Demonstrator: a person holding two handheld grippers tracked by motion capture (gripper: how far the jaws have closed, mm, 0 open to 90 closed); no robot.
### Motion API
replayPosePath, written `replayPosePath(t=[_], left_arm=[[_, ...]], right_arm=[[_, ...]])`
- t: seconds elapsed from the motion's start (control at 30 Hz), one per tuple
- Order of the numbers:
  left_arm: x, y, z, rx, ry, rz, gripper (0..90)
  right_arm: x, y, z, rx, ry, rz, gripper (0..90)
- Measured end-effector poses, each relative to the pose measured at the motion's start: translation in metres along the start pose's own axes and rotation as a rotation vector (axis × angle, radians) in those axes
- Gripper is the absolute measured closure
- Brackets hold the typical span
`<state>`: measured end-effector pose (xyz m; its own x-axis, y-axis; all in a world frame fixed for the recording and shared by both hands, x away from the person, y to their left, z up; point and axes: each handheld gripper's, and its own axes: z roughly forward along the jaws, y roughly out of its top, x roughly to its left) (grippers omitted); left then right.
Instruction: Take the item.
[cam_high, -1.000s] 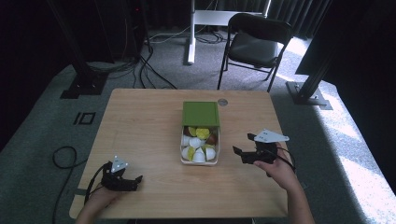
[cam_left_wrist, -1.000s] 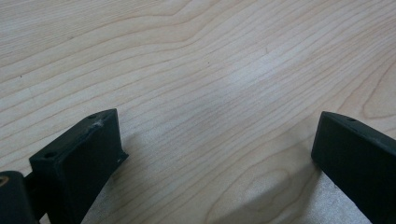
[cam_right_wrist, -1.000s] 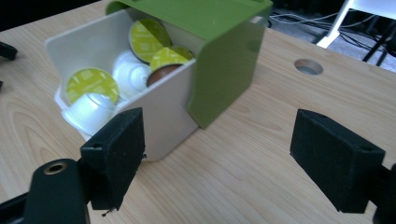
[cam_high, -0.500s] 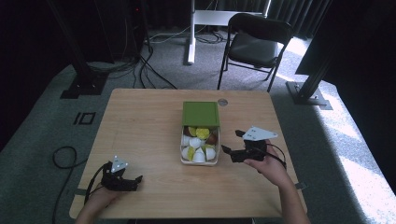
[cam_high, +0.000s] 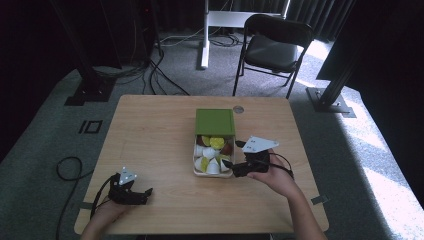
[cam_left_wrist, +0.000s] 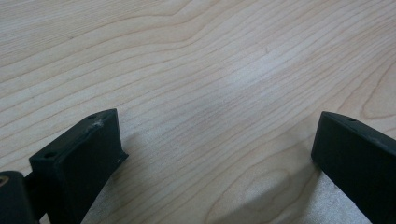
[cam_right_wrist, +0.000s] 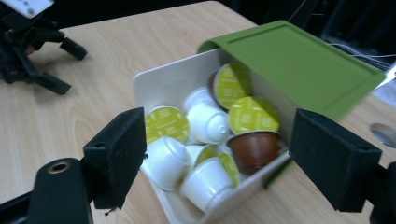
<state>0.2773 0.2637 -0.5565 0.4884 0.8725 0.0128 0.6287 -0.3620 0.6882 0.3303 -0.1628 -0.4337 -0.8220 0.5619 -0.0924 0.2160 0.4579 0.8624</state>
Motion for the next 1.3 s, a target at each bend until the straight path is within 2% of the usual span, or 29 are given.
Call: replayPosePath(t=[0.4, 0.5, 0.63, 0.73, 0.9, 1.0, 1.3], left_arm=[[0.0, 0.0, 0.0, -0.001, 0.0, 0.0, 2.8], [0.0, 0.0, 0.0, -0.001, 0.001, 0.002, 2.8], [0.0, 0.0, 0.0, -0.002, 0.001, 0.001, 2.8], [0.0, 0.0, 0.0, -0.002, 0.001, 0.001, 2.8], [0.0, 0.0, 0.0, -0.002, 0.001, 0.0, 2.8], [0.0, 0.0, 0.0, -0.002, 0.001, -0.001, 2.8], [0.0, 0.0, 0.0, -0.002, 0.001, 0.0, 2.8]], right_arm=[[0.023, 0.001, 0.029, 0.075, 0.068, -0.071, 22.1], [0.024, 0.0, 0.03, 0.081, 0.068, -0.073, 22.1], [0.031, -0.003, 0.043, 0.119, 0.065, -0.115, 23.9], [0.035, -0.005, 0.048, 0.138, 0.084, -0.113, 25.8], [0.039, -0.008, 0.054, 0.172, 0.086, -0.141, 28.6], [0.041, -0.011, 0.061, 0.199, 0.071, -0.149, 34.1], [0.048, -0.014, 0.072, 0.253, 0.044, -0.193, 37.4]])
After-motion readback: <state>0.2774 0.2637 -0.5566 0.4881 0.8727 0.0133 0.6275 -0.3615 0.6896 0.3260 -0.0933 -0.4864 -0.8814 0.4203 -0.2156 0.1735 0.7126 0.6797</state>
